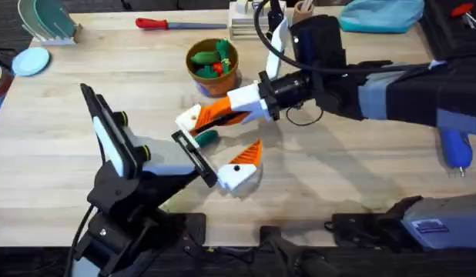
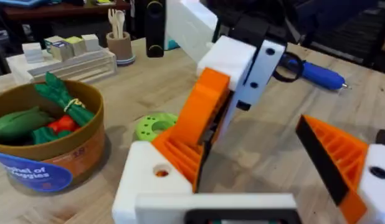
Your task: Pick up the gripper from the table and insert it into the empty holder that is missing its gripper. Then pick up a screw, insert it into the mounting hole, and use the screwdriver to tighten it. Finally, clean up the table by picking up the vegetable and placing it into the bucket.
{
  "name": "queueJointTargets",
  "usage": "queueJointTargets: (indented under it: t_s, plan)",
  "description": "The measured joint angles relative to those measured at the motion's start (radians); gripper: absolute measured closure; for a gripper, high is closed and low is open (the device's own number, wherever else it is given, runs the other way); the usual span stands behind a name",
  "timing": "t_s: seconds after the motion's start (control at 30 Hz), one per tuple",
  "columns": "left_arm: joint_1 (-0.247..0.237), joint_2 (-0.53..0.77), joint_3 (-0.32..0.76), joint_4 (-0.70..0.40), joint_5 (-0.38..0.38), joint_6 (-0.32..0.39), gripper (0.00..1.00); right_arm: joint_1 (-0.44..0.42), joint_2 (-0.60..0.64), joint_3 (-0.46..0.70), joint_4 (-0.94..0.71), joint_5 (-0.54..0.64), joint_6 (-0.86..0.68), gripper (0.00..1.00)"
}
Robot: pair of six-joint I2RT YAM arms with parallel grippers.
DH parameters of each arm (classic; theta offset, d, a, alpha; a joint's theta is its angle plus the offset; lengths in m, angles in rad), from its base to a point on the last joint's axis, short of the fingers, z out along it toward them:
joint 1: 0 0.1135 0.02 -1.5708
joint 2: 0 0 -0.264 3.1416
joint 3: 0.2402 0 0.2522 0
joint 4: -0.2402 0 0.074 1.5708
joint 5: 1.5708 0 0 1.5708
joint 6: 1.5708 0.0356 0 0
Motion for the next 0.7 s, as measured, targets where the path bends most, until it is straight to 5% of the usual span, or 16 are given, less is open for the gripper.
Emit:
queueJointTargets:
  t_s: [0.7]
  plan:
    - [0.002,0.0,0.0,-0.002,0.006,-0.012,0.008,0.021,-0.001,0.0,0.047,0.12,-0.007,0.994]
